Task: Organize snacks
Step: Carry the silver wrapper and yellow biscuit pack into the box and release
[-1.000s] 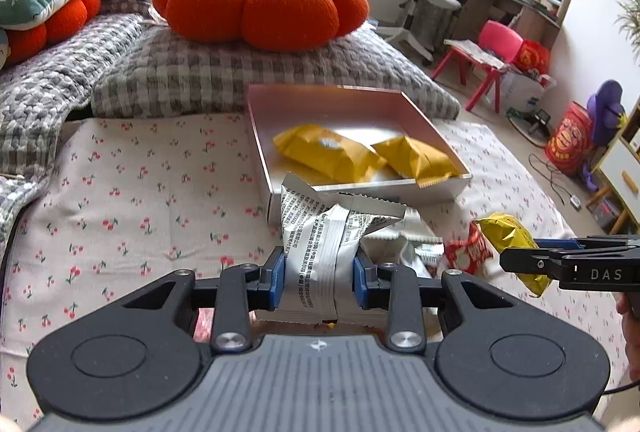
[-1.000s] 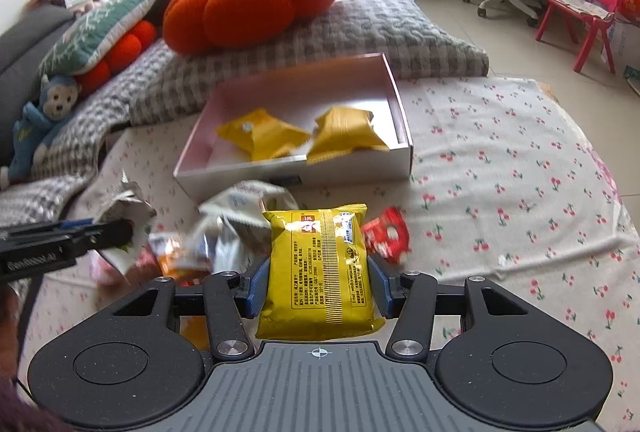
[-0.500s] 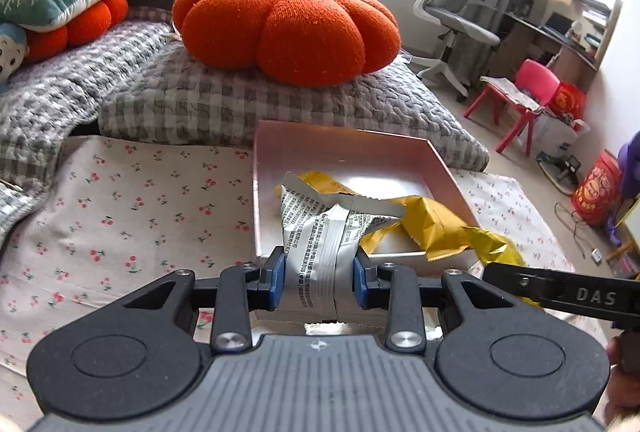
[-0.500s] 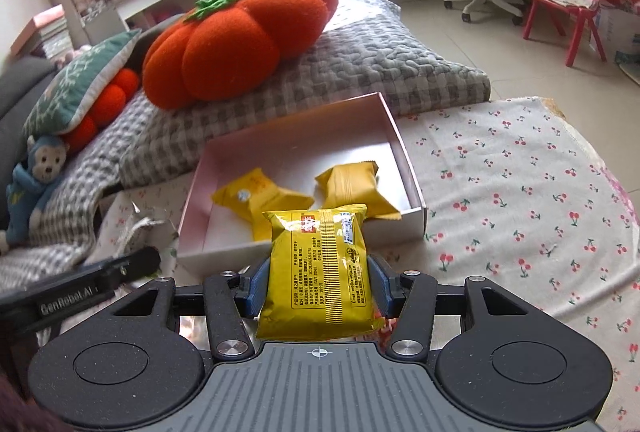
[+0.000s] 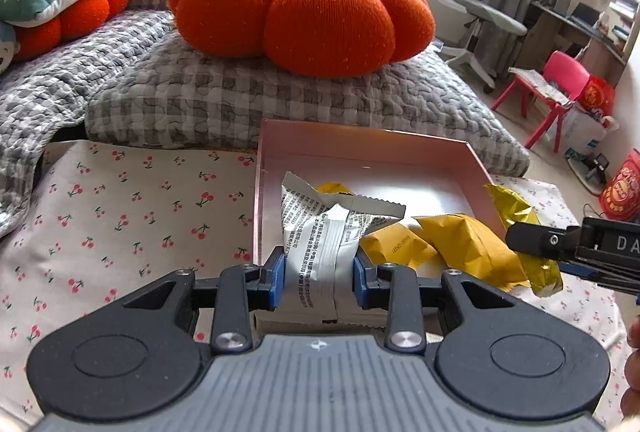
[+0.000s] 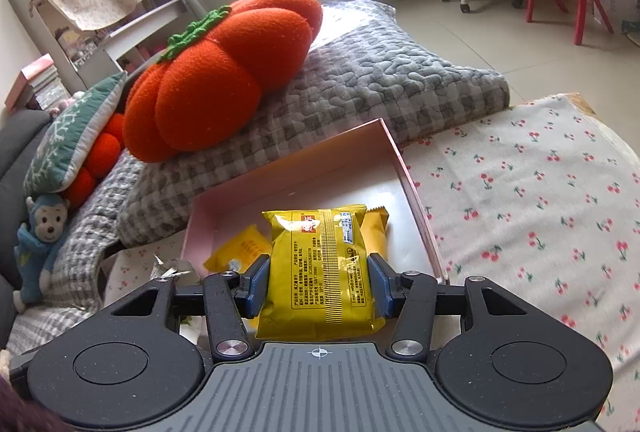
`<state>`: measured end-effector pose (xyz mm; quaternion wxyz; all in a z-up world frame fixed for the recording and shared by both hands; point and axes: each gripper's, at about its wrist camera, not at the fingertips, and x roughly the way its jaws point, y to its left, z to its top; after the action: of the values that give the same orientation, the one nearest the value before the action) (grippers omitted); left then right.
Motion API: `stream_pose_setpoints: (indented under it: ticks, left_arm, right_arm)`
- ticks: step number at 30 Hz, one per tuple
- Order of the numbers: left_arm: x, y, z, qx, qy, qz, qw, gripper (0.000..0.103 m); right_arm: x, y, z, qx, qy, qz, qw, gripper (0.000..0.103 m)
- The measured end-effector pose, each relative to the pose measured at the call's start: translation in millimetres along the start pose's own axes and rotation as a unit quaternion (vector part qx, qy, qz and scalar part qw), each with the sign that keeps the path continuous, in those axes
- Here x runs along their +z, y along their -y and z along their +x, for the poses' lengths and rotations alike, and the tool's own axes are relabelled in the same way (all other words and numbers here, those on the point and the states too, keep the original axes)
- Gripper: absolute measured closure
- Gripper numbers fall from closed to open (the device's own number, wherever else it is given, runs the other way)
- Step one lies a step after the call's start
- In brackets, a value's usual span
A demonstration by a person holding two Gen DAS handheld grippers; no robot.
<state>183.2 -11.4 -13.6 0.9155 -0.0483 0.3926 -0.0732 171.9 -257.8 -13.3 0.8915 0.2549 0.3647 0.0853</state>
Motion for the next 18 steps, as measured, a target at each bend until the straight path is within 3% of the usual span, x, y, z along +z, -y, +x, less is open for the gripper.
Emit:
stream_pose_setpoints:
  ticks: [18]
  left_arm:
    - [21, 16, 47, 0.037, 0.018, 0.065, 0.9970, 0.073]
  right_arm:
    - [24, 1, 62, -0.050, 0.031, -0.063, 0.996, 0.053]
